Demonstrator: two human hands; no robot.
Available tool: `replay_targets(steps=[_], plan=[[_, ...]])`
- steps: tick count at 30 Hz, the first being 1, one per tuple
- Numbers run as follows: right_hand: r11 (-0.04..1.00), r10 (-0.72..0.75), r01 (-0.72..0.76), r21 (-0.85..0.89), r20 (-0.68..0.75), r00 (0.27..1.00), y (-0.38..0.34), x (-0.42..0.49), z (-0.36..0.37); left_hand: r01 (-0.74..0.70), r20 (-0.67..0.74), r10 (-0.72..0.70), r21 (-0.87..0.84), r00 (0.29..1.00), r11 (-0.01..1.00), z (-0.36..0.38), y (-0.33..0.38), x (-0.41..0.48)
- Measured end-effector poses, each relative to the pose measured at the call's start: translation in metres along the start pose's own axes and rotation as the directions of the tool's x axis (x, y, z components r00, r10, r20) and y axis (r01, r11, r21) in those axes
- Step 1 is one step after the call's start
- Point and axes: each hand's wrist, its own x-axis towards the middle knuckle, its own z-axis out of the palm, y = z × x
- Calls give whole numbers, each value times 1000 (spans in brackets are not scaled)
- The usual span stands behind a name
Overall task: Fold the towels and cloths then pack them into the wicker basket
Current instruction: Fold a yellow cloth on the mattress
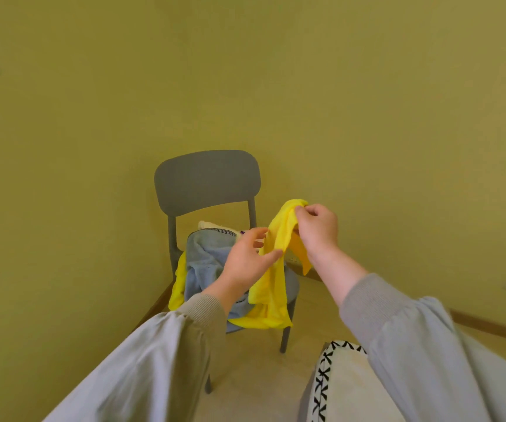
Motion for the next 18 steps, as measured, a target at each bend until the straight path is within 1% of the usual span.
replay_targets(steps=[1,4,7,9,10,12,14,17,18], plan=[[1000,7,-7,-4,7,1000,0,-4,-8,-7,6,6,30,1000,1000,2,5,-5],[999,41,-41,1,23,999,0,-15,-30,-33,70,30,36,997,999,10,20,-18],[998,57,-56,-6,91,994,-1,-27,-55,-84,120,66,149,991,985,21,41,-36],[998,61,-64,10,149,987,-2,-33,-69,-97,85,80,217,993,971,29,48,-43],[998,60,-65,22,176,982,-2,-36,-79,-104,61,92,223,994,969,33,52,-46],[1000,19,-16,-18,206,978,-2,-42,-98,-126,35,122,214,992,969,39,59,-51],[989,-39,69,-129,223,974,1,-47,-119,-107,28,103,169,994,980,44,69,-61],[971,-30,86,-222,244,969,14,-54,-146,-6,13,6,2,1000,1000,51,81,-78],[970,-12,71,-232,246,969,20,-57,-154,14,38,-12,-53,999,998,54,82,-84]])
